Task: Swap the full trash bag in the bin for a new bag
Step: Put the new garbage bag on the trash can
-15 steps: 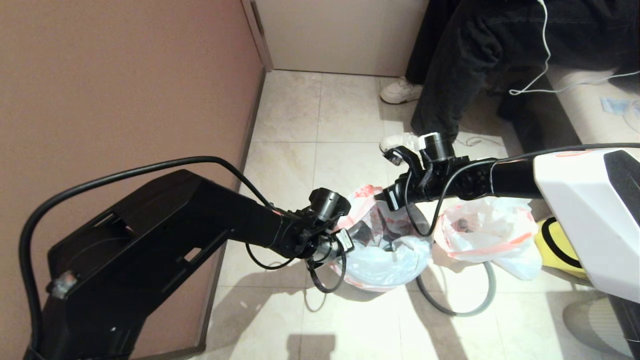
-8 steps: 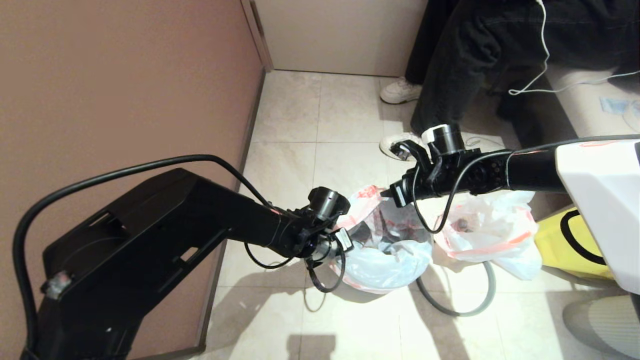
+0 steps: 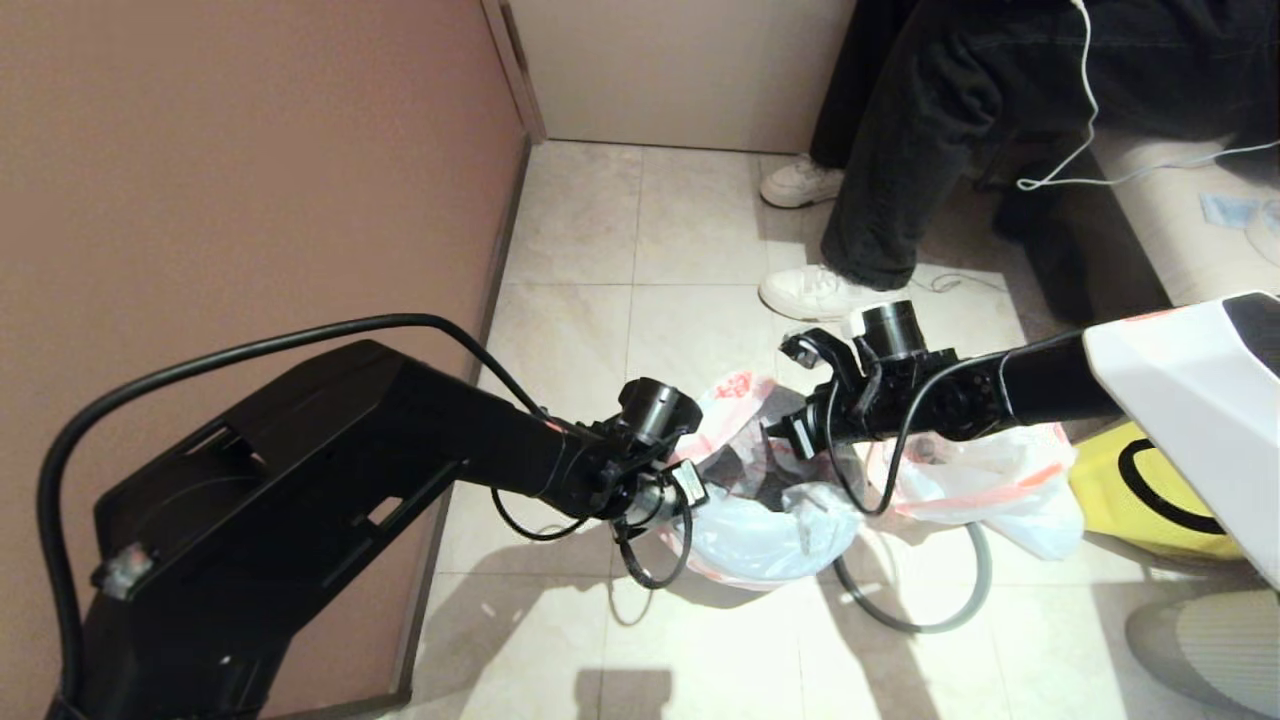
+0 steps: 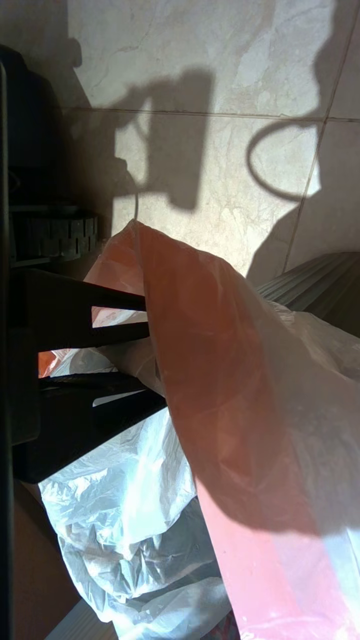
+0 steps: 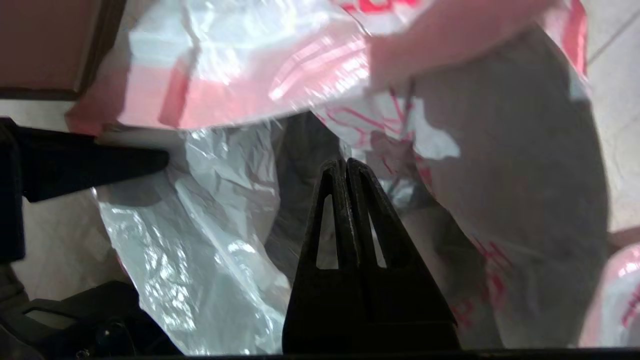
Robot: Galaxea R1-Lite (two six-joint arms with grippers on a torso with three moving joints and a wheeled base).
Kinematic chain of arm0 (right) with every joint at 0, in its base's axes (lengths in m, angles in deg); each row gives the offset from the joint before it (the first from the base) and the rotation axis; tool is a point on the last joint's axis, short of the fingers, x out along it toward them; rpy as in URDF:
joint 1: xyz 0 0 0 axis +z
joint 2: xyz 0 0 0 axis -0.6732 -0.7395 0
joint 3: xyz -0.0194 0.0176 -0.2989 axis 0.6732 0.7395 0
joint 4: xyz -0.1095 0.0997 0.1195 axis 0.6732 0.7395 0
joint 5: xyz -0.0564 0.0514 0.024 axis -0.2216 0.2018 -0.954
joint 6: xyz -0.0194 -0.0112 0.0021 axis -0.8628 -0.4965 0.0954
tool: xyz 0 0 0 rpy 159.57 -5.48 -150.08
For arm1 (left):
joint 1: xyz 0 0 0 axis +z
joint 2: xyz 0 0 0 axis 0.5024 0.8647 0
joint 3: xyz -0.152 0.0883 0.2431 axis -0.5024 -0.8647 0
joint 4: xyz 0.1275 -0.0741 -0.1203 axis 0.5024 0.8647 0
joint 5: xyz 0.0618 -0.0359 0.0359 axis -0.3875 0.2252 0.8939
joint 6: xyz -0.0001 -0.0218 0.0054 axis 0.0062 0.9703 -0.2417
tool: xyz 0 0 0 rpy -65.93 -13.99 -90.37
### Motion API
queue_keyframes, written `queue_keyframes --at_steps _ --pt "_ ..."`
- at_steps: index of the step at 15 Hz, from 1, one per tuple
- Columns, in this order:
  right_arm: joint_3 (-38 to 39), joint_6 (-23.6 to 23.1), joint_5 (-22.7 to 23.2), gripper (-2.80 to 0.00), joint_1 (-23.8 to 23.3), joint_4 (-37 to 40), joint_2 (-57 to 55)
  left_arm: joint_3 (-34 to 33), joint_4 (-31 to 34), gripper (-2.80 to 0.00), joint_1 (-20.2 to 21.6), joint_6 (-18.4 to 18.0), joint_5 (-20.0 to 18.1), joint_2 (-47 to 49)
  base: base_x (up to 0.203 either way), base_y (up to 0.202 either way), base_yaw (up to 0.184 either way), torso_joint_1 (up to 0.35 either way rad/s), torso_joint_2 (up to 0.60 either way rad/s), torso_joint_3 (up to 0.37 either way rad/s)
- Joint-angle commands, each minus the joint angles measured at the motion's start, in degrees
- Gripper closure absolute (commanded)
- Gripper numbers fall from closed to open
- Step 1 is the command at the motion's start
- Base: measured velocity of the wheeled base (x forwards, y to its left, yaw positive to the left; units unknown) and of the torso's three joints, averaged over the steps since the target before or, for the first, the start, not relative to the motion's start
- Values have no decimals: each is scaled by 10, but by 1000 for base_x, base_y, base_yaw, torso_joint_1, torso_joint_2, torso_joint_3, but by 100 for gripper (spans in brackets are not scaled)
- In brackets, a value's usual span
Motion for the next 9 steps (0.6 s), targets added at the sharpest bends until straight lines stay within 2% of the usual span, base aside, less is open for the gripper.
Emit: queue_keyframes --at_steps 1,4,9 --pt "-4 4 2 0 11 -23 -22 -1 0 0 -2 3 0 1 0 0 0 0 0 0" --pt "-48 53 4 0 30 -76 -54 -4 0 0 -5 3 0 1 0 0 0 0 0 0" --pt "-149 87 -1 0 59 -69 -94 -7 0 0 -8 3 -7 0 0 0 0 0 0 0"
